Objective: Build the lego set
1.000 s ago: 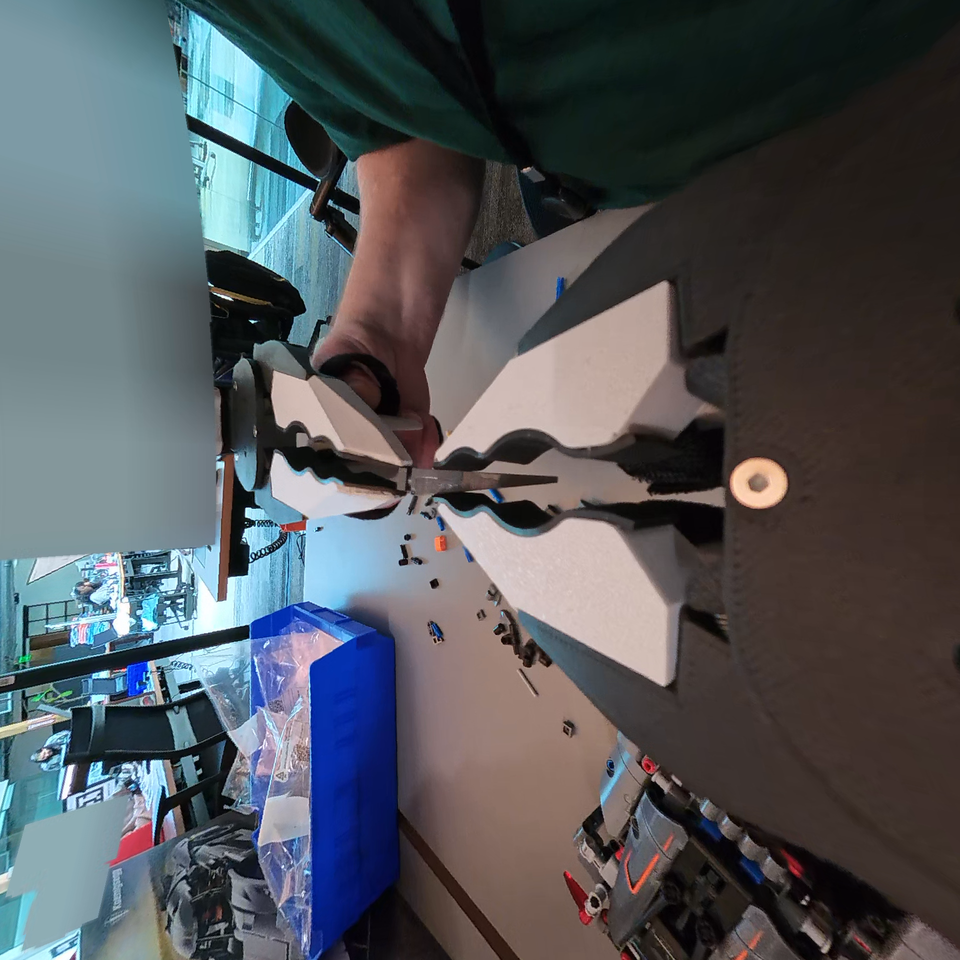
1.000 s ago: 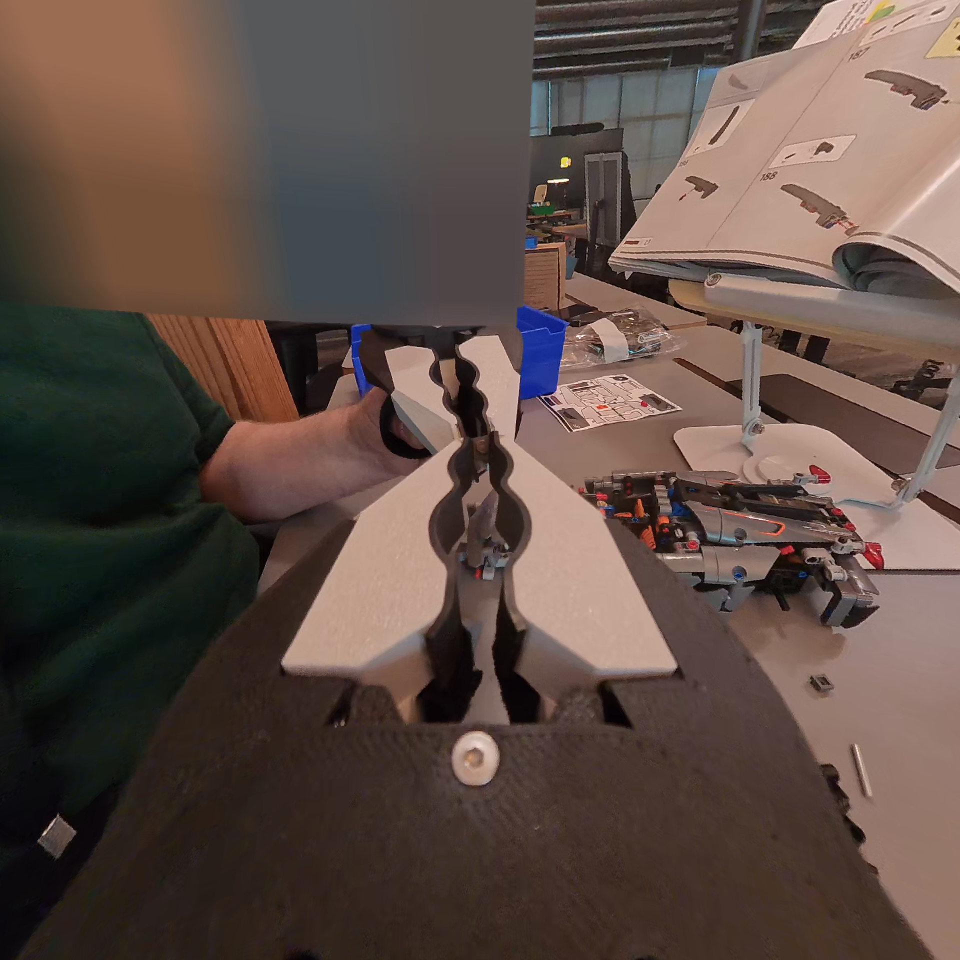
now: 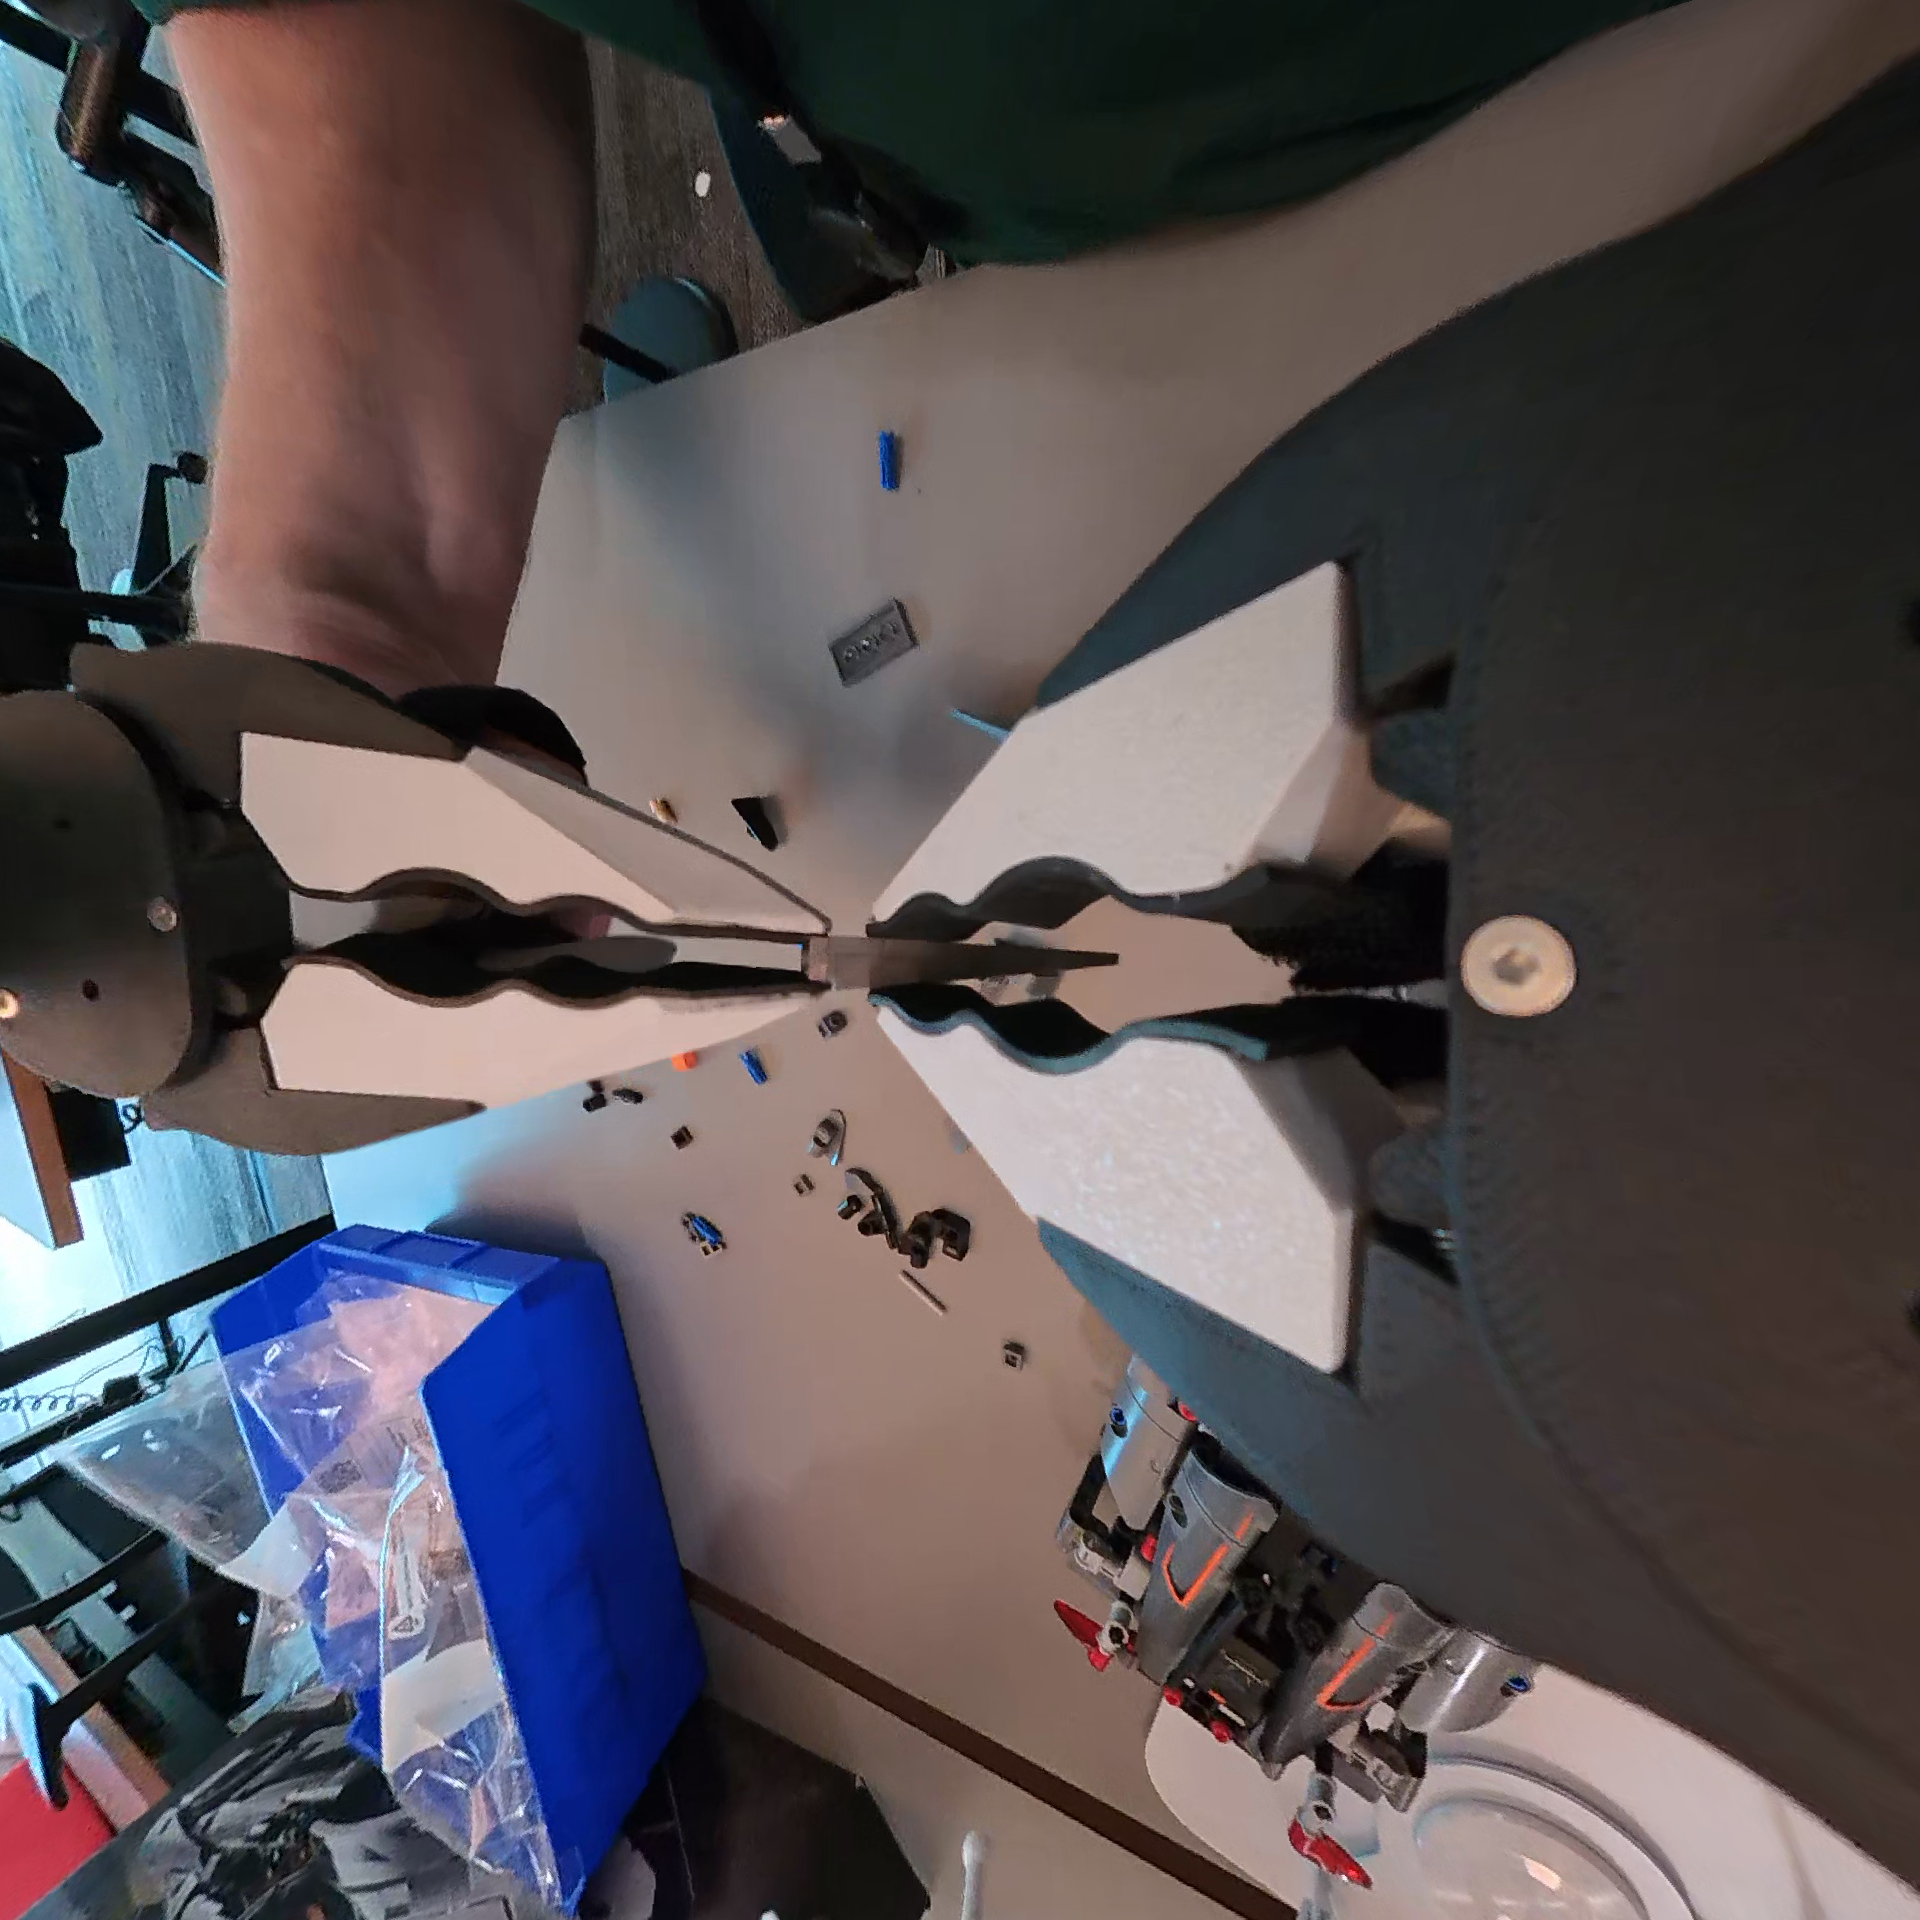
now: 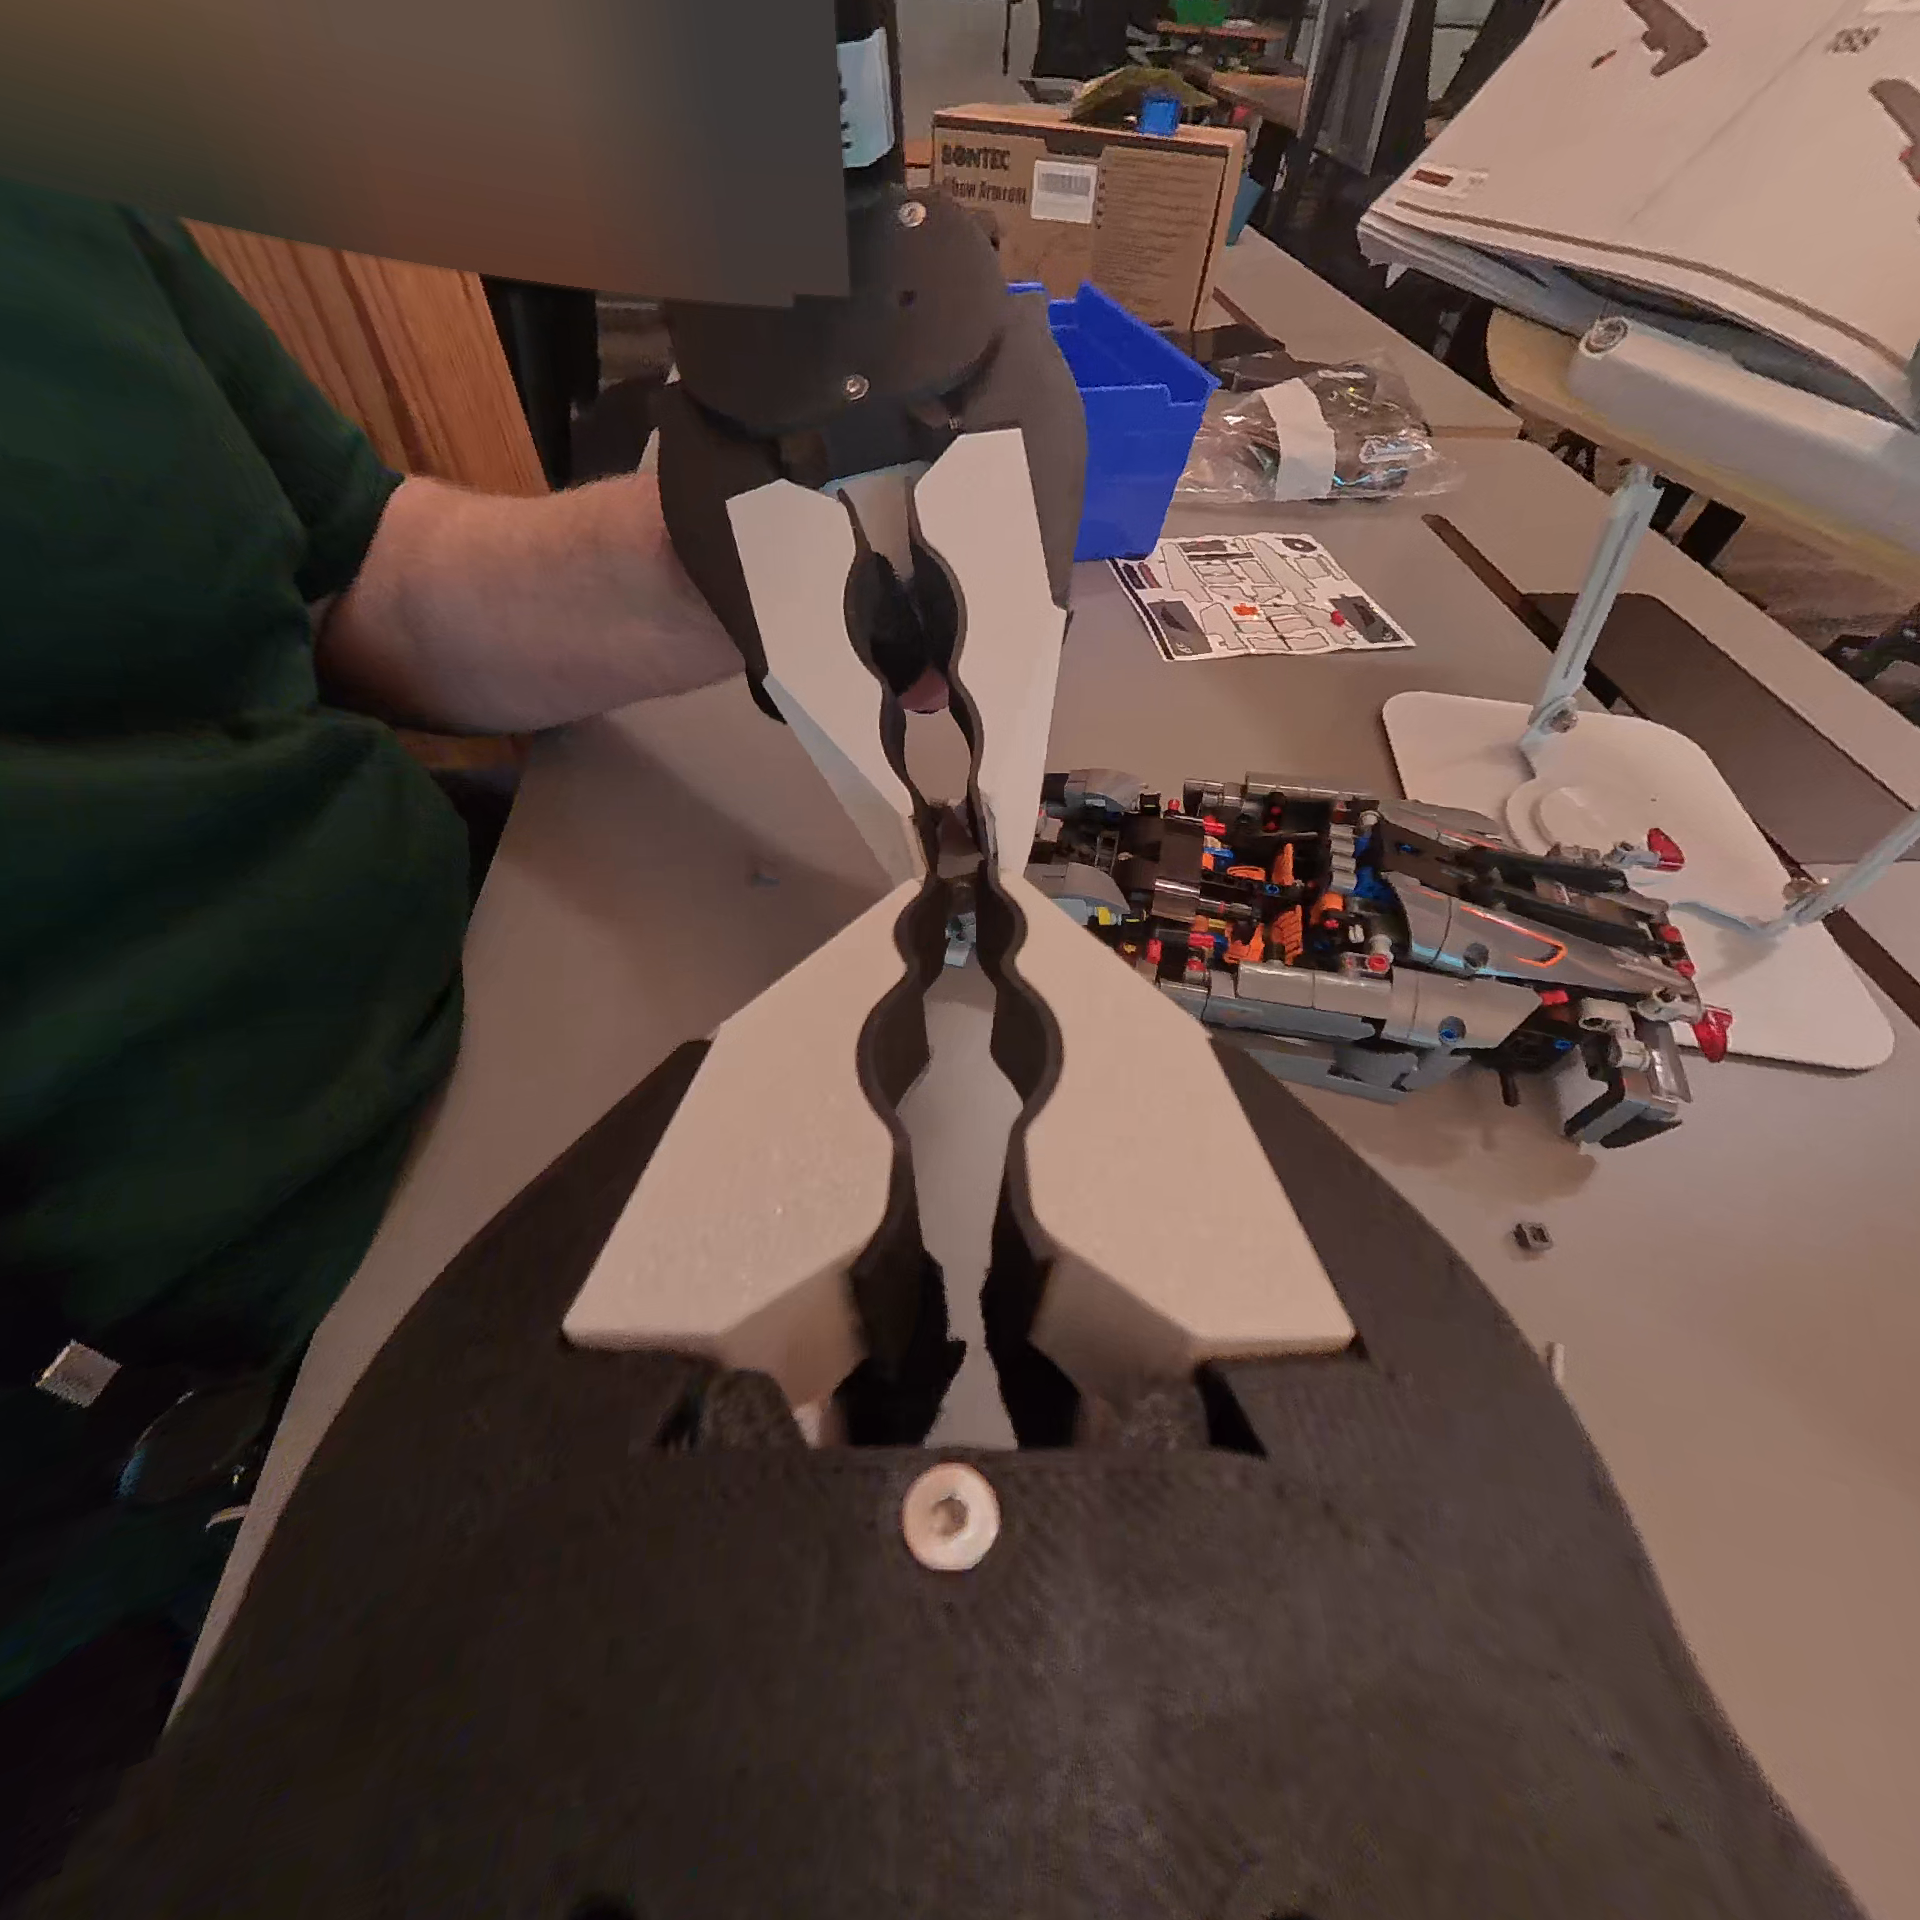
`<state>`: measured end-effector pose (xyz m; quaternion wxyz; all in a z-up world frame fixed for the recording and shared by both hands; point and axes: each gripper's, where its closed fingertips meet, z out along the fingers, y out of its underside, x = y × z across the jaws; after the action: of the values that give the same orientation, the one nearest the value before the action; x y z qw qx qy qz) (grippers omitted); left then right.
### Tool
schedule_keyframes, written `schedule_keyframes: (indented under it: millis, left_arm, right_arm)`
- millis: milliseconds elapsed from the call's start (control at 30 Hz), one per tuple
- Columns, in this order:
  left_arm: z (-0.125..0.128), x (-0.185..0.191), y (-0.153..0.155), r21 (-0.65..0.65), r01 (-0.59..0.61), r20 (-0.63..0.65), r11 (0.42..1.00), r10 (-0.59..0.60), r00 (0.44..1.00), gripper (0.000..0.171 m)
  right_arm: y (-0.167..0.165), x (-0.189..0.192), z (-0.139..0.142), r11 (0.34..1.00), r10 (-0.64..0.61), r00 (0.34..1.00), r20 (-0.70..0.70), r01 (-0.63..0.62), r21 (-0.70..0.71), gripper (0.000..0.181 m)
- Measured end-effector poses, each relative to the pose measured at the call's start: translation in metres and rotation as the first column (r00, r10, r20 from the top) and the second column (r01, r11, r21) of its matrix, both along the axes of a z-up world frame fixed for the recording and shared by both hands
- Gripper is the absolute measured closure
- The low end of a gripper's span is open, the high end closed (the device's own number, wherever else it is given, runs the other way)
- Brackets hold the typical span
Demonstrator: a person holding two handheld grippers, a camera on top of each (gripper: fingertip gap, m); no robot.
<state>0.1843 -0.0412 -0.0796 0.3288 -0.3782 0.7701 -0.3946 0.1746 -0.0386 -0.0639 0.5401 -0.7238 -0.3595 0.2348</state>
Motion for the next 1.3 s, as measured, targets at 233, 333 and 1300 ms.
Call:
schedule_keyframes:
  millis: [233, 333, 1300]
  left_arm:
    - [0.000, 0.000, -0.007, 0.003, 0.018, -0.027, 1.000, -0.018, 0.999, 0.166]
    - [-0.001, 0.000, -0.011, -0.019, 0.034, -0.033, 0.999, -0.035, 0.999, 0.166]
    - [-0.005, 0.024, -0.011, 0.477, -0.088, 0.083, 0.874, 0.055, 0.995, 0.165]
  right_arm:
    - [-0.007, 0.000, 0.000, 1.000, 0.017, 0.999, 0.050, -0.018, 0.010, 0.177]
    - [-0.011, 0.000, 0.000, 0.999, 0.030, 0.997, 0.065, -0.031, 0.015, 0.177]
    - [-0.014, 0.022, -0.003, 0.985, -0.101, 0.977, -0.186, 0.072, -0.158, 0.163]
